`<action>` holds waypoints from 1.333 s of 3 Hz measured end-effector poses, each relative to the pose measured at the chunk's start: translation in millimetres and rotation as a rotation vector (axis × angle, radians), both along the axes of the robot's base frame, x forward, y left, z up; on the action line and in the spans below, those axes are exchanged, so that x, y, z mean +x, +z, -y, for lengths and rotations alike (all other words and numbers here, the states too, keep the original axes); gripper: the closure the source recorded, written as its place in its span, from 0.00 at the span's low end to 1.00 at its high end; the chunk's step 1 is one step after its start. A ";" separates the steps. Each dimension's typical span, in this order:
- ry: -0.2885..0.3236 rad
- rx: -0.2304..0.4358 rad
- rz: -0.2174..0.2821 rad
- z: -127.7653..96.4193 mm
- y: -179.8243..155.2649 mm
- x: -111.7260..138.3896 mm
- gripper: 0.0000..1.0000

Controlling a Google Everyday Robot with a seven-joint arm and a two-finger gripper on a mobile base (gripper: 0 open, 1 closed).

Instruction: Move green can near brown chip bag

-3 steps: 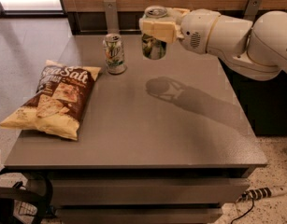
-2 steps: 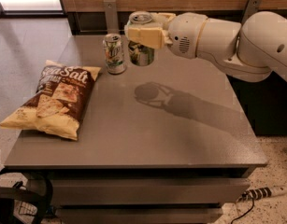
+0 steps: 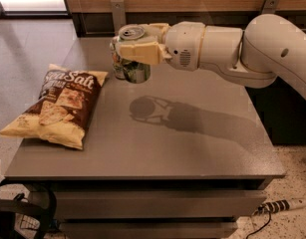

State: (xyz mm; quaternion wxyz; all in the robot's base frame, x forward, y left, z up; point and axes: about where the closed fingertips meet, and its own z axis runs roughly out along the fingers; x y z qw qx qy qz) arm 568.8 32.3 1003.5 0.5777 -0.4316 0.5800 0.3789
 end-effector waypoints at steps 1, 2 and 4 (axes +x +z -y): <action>0.000 0.000 0.000 0.0 0.0 0.0 1.00; -0.018 0.017 -0.034 -8.7 -17.0 -5.8 1.00; -0.033 0.049 -0.125 -42.7 -57.1 -22.2 1.00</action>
Offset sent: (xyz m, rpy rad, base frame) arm -0.0189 0.0258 -0.0647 0.0653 0.1292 -0.0746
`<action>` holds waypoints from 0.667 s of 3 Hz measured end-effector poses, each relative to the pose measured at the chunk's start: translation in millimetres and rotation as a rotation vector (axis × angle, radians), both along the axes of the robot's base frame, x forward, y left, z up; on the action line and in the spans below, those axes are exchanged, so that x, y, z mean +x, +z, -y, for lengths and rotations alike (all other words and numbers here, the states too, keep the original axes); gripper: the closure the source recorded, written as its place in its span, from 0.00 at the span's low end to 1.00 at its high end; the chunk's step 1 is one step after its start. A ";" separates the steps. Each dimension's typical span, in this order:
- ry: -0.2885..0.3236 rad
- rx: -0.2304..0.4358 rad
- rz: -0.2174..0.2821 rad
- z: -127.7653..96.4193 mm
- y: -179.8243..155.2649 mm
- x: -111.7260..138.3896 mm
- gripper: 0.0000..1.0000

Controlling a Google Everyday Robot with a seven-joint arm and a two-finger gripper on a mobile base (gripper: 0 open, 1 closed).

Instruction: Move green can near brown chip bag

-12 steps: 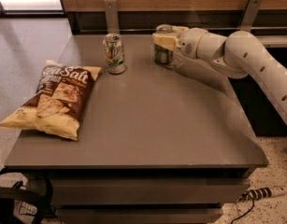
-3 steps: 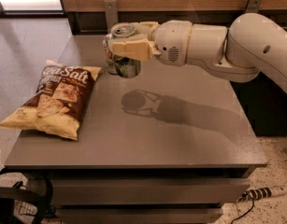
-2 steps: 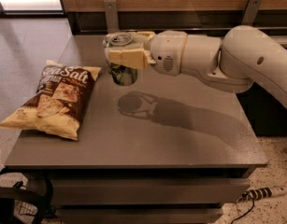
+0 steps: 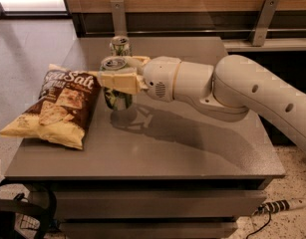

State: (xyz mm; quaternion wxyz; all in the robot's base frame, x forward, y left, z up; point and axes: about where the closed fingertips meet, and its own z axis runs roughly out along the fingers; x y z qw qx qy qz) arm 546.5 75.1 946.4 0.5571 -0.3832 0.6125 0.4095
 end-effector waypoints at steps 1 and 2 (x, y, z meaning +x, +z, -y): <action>0.002 -0.024 -0.001 -8.5 -12.4 -6.2 1.00; -0.006 -0.064 0.017 -4.8 -25.1 -11.5 1.00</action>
Offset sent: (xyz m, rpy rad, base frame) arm -0.0162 -0.0073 -0.0439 -0.1197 -0.0409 -0.0295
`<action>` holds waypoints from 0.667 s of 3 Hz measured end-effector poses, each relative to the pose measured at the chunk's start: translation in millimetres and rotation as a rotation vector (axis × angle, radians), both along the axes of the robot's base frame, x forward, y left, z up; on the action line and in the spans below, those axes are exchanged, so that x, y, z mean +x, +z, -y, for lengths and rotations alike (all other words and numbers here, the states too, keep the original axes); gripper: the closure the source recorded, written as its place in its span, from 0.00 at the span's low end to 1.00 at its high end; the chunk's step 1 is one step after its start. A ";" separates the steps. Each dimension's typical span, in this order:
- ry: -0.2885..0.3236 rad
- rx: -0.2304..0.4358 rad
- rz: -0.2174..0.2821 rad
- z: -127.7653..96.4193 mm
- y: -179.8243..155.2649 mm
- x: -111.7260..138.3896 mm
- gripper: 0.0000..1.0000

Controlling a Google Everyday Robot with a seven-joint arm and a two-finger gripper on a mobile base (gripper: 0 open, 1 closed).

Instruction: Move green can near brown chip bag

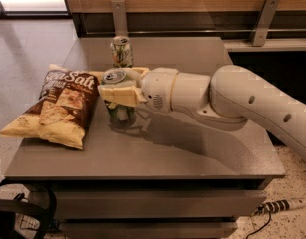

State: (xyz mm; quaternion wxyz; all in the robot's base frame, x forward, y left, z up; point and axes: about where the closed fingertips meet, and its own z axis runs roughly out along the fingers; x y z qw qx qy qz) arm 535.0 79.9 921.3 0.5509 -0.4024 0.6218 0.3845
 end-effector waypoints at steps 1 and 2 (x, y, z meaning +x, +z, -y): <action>-0.007 -0.012 0.013 6.6 -13.6 -2.9 1.00; -0.026 0.010 0.001 18.0 -29.7 -2.7 1.00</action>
Offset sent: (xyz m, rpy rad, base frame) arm 0.0009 -0.0422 -0.0558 0.0515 0.0258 -0.0669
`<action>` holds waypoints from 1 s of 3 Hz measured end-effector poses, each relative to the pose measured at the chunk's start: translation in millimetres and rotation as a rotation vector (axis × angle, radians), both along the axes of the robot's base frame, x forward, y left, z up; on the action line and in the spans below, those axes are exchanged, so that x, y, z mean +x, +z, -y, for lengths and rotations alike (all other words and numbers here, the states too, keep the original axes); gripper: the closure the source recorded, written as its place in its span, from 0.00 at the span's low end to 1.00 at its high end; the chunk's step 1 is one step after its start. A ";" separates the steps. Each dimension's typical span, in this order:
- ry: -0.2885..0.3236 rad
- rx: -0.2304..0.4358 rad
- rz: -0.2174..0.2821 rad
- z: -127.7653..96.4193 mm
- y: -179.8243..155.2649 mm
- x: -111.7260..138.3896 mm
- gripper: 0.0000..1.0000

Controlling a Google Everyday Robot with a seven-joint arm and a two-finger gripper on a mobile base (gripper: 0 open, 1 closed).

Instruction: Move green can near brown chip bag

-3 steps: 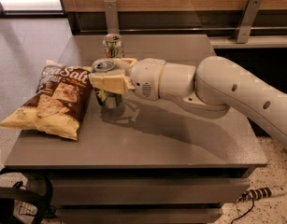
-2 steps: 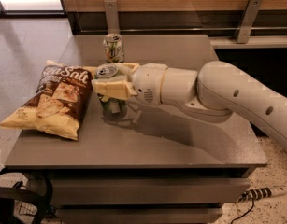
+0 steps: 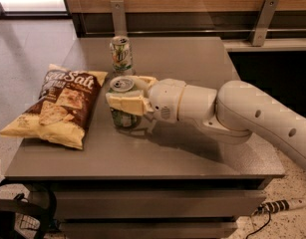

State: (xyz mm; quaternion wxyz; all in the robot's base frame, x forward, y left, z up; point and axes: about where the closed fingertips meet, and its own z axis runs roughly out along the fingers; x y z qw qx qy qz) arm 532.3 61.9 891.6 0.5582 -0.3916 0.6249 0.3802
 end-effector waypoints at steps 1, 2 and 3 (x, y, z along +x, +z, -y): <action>-0.003 0.003 -0.002 1.9 1.2 0.3 0.76; -0.003 0.003 -0.002 1.9 2.1 0.3 0.52; -0.002 0.003 -0.002 1.7 2.3 0.2 0.20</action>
Offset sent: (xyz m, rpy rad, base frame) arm 0.0003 -0.0019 0.0003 0.0033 0.0019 -0.0027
